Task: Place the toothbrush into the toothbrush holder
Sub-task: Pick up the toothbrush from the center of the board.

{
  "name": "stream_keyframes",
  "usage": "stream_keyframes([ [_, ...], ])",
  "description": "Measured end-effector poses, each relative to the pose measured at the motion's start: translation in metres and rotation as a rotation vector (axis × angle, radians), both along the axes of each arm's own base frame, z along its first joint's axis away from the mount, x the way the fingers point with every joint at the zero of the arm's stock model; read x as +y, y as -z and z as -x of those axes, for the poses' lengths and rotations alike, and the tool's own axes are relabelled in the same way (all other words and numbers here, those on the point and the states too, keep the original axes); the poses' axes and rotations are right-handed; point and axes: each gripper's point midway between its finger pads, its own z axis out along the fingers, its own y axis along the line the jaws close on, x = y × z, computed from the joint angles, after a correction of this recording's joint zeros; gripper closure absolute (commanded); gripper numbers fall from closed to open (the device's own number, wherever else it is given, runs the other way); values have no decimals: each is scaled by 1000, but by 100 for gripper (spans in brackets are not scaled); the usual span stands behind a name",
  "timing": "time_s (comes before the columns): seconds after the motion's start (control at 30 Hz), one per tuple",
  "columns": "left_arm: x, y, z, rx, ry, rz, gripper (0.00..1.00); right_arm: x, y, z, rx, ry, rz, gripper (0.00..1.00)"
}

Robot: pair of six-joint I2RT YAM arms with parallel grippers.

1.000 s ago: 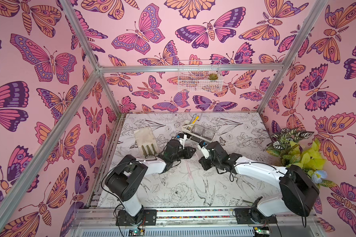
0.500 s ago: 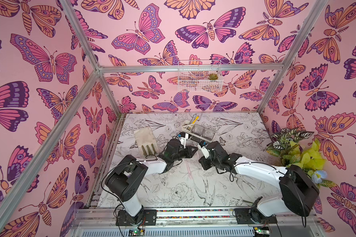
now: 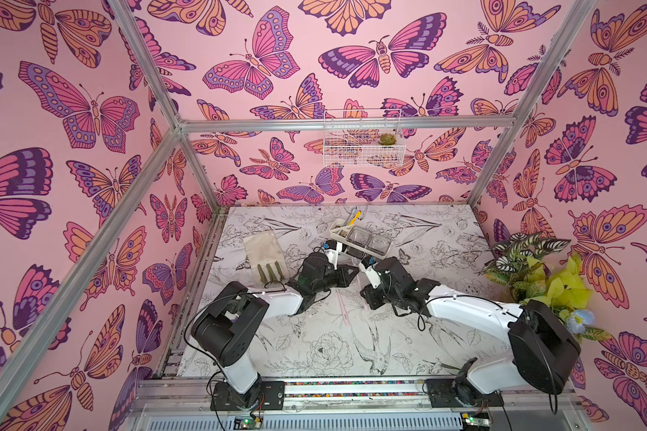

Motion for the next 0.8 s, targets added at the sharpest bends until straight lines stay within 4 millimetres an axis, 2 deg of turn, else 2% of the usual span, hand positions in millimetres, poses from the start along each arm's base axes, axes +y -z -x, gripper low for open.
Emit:
stream_keyframes([
  [0.13, 0, 0, 0, -18, 6, -10, 100, -2, -7, 2, -16, 1, -14, 61],
  [0.33, 1, 0, 0, -43, 17, -27, 100, -5, -20, 2, -50, 10, -32, 58],
  [0.53, 4, -3, 2, -70, 22, -64, 100, -17, -30, 2, -93, 43, -25, 55],
  [0.7, 10, -15, 3, -116, 21, -101, 100, -31, -39, 9, -124, 68, -20, 44],
  [0.8, 12, -30, 3, -157, 21, -119, 100, -41, -47, 14, -153, 84, -29, 39],
])
